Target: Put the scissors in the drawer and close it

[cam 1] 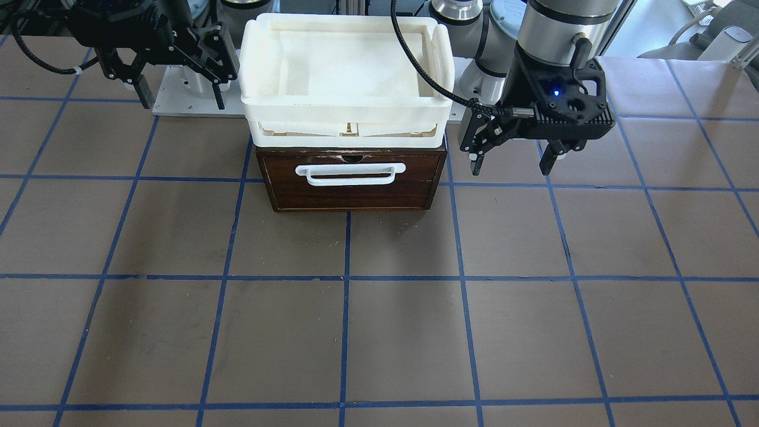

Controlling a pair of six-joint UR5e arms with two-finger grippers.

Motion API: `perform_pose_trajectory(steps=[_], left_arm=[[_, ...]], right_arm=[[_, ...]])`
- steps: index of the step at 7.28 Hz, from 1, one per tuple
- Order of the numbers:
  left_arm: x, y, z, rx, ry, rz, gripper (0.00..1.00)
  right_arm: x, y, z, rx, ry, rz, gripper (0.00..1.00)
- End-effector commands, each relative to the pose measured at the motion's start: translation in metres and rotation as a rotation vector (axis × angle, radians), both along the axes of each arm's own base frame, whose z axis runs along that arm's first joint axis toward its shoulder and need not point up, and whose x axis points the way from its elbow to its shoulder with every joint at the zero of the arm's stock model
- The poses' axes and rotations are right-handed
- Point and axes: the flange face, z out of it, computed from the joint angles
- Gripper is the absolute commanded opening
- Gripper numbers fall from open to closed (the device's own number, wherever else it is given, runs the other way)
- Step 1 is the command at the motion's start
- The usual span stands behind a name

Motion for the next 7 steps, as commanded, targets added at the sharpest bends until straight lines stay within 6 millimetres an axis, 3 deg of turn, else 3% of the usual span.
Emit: perform_pose_trajectory(steps=[1, 7], left_arm=[[0.0029, 0.0073, -0.0001, 0.003, -0.012, -0.073, 1.00], [0.0053, 0.0120, -0.0012, 0.024, 0.022, -0.069, 1.00]], right_arm=[[-0.0001, 0.0001, -0.0002, 0.001, 0.000, -0.001, 1.00], [0.0004, 0.0002, -0.0004, 0.003, -0.004, 0.000, 1.00]])
